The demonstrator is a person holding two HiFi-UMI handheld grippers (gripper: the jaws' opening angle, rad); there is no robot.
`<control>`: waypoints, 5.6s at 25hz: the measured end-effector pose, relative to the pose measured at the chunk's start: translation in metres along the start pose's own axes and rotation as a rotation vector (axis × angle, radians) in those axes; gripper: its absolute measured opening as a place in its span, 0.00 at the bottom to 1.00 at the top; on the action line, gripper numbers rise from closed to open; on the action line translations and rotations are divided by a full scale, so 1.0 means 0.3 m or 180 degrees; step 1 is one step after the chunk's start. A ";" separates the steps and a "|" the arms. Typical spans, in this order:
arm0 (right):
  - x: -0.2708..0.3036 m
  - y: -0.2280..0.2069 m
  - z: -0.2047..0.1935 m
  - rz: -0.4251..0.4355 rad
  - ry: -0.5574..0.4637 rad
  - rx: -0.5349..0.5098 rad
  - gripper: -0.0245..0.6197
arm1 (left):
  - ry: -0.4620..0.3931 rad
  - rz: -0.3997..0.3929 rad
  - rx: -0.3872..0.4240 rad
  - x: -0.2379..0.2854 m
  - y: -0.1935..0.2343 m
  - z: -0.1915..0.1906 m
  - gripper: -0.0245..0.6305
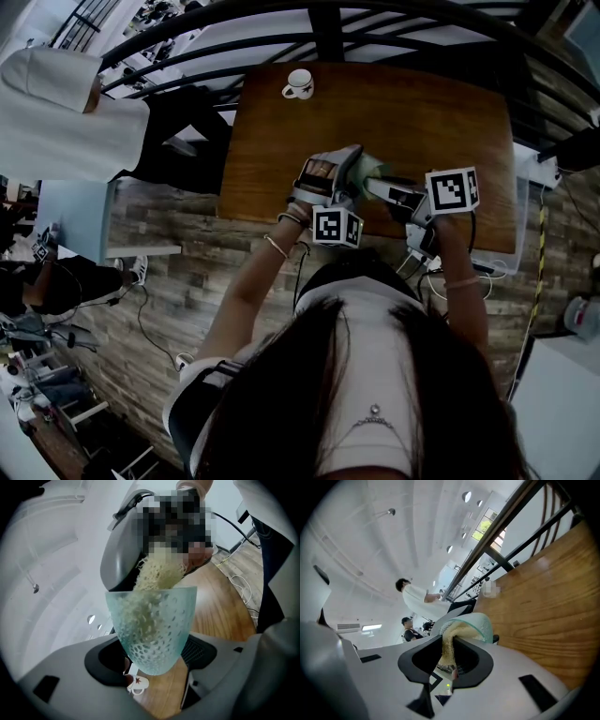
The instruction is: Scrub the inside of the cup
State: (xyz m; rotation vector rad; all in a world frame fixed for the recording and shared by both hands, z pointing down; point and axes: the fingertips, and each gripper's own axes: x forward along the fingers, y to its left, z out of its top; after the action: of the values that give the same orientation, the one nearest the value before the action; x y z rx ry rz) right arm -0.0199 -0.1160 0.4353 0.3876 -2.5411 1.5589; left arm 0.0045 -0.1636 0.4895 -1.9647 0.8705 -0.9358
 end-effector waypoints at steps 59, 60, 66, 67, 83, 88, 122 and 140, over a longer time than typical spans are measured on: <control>0.000 -0.073 -0.134 -0.0948 0.1674 -0.1682 0.17 | -0.0022 -0.0183 0.0374 -0.014 -0.052 0.005 0.57; 0.000 -0.068 -0.131 -0.0899 0.1628 -0.1615 0.17 | -0.0028 -0.0171 0.0368 -0.015 -0.049 0.006 0.57; 0.004 -0.042 -0.117 -0.0613 0.1309 -0.1220 0.16 | -0.0003 -0.0144 0.0297 -0.027 -0.032 0.009 0.57; 0.005 -0.039 -0.113 -0.0568 0.1252 -0.1160 0.16 | 0.0013 -0.0140 0.0273 -0.029 -0.029 0.008 0.57; 0.010 -0.007 -0.068 -0.0007 0.0578 -0.0269 0.16 | 0.0042 -0.0043 0.0142 -0.040 0.000 -0.005 0.57; 0.020 0.008 -0.033 0.0187 0.0370 -0.0059 0.16 | 0.0027 0.0021 0.0124 -0.034 0.015 -0.019 0.57; 0.012 0.046 0.045 0.0979 -0.0527 0.1008 0.16 | 0.0014 0.0315 -0.0067 -0.061 0.077 -0.035 0.57; 0.028 0.071 0.027 0.0490 -0.0103 0.0092 0.16 | -0.0043 0.0285 0.0008 -0.052 0.088 -0.017 0.57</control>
State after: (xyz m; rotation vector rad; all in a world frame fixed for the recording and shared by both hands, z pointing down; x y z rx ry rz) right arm -0.0338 -0.1151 0.4154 0.2268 -2.6317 1.6552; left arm -0.0138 -0.1651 0.4644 -1.9114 0.9412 -0.8705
